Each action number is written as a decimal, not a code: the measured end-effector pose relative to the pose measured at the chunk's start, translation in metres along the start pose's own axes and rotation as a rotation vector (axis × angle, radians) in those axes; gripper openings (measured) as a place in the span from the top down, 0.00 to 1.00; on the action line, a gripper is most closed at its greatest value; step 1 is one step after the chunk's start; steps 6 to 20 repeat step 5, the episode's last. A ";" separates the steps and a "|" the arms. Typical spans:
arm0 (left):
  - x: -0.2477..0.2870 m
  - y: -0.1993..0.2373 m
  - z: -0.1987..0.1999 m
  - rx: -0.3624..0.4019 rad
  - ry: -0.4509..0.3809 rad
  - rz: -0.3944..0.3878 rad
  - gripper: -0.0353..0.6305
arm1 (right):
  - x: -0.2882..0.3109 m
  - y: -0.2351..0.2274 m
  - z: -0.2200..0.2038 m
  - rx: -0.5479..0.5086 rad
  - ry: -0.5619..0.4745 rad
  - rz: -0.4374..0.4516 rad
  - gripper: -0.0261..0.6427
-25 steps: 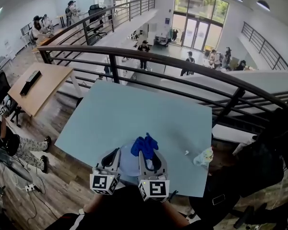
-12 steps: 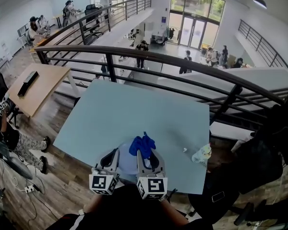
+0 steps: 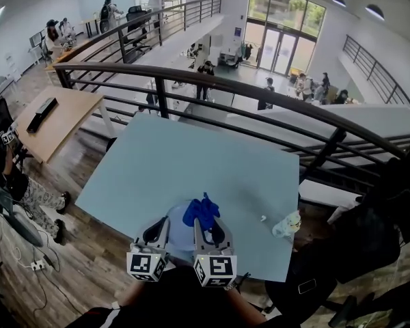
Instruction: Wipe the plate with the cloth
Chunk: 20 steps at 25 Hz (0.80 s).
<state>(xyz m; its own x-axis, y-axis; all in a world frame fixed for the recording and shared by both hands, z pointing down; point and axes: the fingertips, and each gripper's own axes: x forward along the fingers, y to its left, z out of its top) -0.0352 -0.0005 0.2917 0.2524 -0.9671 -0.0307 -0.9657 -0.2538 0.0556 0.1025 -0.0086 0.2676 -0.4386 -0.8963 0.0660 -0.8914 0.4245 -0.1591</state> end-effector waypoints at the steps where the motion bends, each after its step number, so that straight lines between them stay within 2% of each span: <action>1: 0.000 -0.001 0.000 0.002 0.001 0.000 0.95 | 0.000 0.000 -0.001 0.001 0.004 0.002 0.78; 20: 0.001 -0.002 -0.003 -0.003 -0.001 -0.005 0.95 | 0.002 0.000 -0.004 -0.010 0.014 0.006 0.78</action>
